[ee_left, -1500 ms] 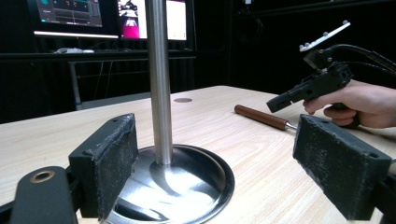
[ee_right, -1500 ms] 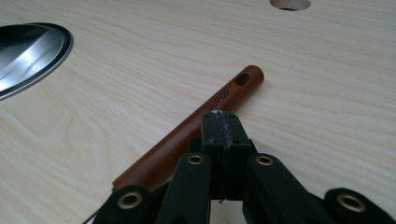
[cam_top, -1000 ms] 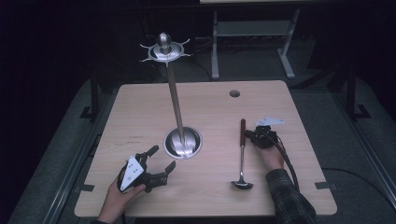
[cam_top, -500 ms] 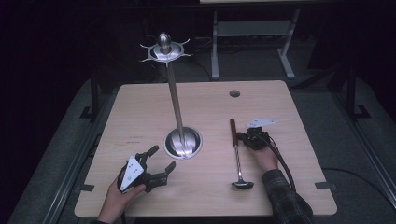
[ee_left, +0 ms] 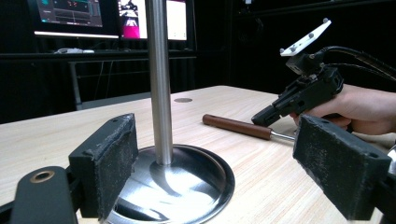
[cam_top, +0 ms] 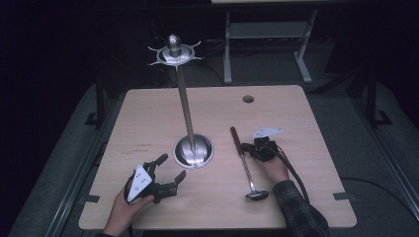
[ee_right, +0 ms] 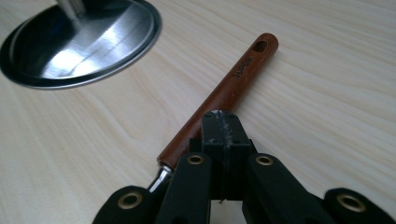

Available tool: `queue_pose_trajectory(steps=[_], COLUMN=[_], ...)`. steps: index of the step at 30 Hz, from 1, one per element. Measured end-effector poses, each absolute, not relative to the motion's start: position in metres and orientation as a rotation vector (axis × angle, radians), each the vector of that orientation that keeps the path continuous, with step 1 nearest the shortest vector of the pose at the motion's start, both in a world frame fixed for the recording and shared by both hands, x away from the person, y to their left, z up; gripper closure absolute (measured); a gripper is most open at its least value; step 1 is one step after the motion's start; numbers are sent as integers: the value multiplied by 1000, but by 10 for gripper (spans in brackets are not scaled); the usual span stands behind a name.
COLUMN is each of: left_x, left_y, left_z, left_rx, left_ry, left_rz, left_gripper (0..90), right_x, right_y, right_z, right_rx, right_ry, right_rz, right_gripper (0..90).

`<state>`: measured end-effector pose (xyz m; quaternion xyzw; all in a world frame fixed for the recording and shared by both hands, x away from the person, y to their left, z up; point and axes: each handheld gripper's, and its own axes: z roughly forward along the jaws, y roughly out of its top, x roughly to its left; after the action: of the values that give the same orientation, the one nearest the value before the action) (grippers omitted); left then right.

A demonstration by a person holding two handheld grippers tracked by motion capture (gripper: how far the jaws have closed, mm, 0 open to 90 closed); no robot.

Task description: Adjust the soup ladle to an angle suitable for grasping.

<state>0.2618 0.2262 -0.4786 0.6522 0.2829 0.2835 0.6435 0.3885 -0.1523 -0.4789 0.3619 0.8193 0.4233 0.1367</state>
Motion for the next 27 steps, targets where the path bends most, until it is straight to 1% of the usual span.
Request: queue_pose_trajectory(steps=[10, 27], left_x=[262, 262], left_y=[226, 226], left_z=[-479, -479], left_rx=[1484, 1486], left_ry=[645, 644], left_rz=[645, 646], left_gripper=[134, 134], right_x=[384, 381], right_y=[-137, -128], right_z=[-479, -478], right_rx=[978, 915], right_ry=[2427, 2482], right_rz=[1256, 1309], right_gripper=[898, 898])
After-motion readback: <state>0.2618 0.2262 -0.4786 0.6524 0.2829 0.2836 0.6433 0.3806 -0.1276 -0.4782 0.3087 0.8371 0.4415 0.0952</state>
